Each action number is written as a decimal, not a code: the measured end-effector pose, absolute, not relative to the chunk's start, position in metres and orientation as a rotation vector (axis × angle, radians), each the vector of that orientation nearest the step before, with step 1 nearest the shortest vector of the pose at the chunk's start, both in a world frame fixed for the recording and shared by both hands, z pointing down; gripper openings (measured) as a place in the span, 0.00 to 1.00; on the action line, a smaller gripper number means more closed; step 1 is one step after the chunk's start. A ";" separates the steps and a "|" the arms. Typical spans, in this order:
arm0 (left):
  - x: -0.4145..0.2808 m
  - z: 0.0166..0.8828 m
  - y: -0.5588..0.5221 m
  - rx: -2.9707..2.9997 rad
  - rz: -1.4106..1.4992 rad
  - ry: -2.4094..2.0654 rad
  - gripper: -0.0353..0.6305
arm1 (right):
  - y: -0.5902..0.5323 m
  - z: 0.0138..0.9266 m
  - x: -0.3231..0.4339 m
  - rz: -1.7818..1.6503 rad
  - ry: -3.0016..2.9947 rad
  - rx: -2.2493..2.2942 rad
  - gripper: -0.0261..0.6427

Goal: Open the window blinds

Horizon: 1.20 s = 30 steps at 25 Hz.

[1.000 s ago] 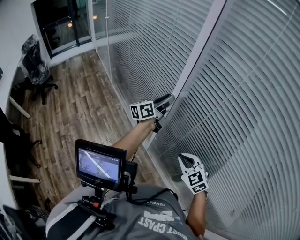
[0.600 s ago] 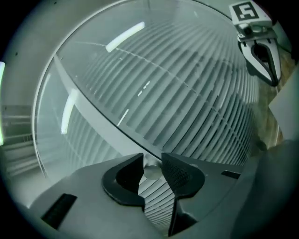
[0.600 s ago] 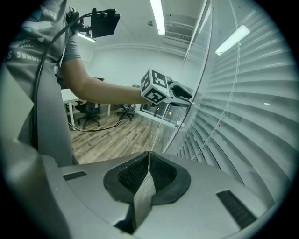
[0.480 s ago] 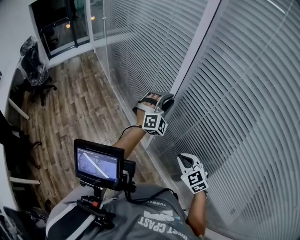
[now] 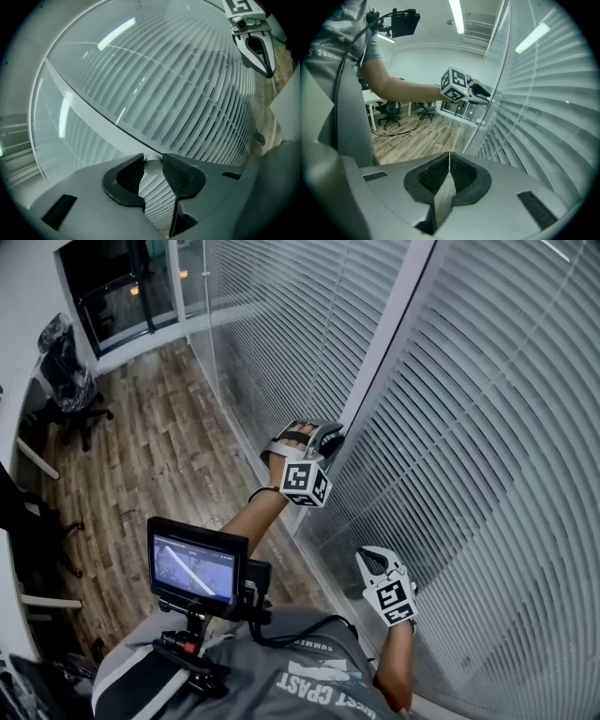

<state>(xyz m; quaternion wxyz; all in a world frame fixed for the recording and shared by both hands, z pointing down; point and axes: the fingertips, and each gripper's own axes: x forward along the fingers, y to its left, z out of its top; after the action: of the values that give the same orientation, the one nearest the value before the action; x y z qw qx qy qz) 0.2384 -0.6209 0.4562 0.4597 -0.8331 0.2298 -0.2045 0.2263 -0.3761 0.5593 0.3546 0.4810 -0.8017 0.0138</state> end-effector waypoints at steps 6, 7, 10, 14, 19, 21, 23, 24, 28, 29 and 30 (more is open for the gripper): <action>0.229 0.462 -0.622 -2.533 -0.299 0.579 0.24 | -0.379 0.567 0.216 0.023 -2.084 1.234 0.05; 0.228 0.461 -0.624 -2.681 -0.228 0.573 0.24 | -0.380 0.568 0.216 0.022 -2.087 1.230 0.05; 0.225 0.459 -0.632 -3.071 0.004 0.542 0.24 | -0.384 0.571 0.217 0.023 -2.092 1.224 0.05; 0.225 0.454 -0.644 -3.484 0.340 0.497 0.24 | -0.390 0.563 0.220 0.023 -2.093 1.220 0.05; 0.220 0.462 -0.648 -3.763 0.720 0.445 0.24 | -0.388 0.569 0.216 0.023 -2.096 1.219 0.05; 0.221 0.461 -0.648 -3.799 0.788 0.418 0.24 | -0.387 0.568 0.217 0.023 -2.093 1.221 0.05; 0.223 0.455 -0.649 -3.829 0.824 0.401 0.24 | -0.387 0.562 0.219 0.026 -2.091 1.223 0.05; 0.223 0.453 -0.650 -3.839 0.837 0.397 0.24 | -0.388 0.560 0.220 0.027 -2.092 1.222 0.05; 0.222 0.458 -0.652 -3.874 0.894 0.386 0.24 | -0.388 0.566 0.217 0.029 -2.099 1.215 0.05; 0.223 0.458 -0.652 -3.879 0.903 0.384 0.24 | -0.389 0.566 0.217 0.029 -2.100 1.214 0.05; 0.223 0.458 -0.652 -3.881 0.904 0.383 0.24 | -0.389 0.566 0.217 0.029 -2.101 1.214 0.05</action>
<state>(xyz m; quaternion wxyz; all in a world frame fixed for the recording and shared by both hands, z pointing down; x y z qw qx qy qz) 0.2231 -0.6523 0.4583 -0.4177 -0.8808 0.0870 0.2052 0.2165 -0.3889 0.5658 0.3501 0.4685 -0.8111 0.0112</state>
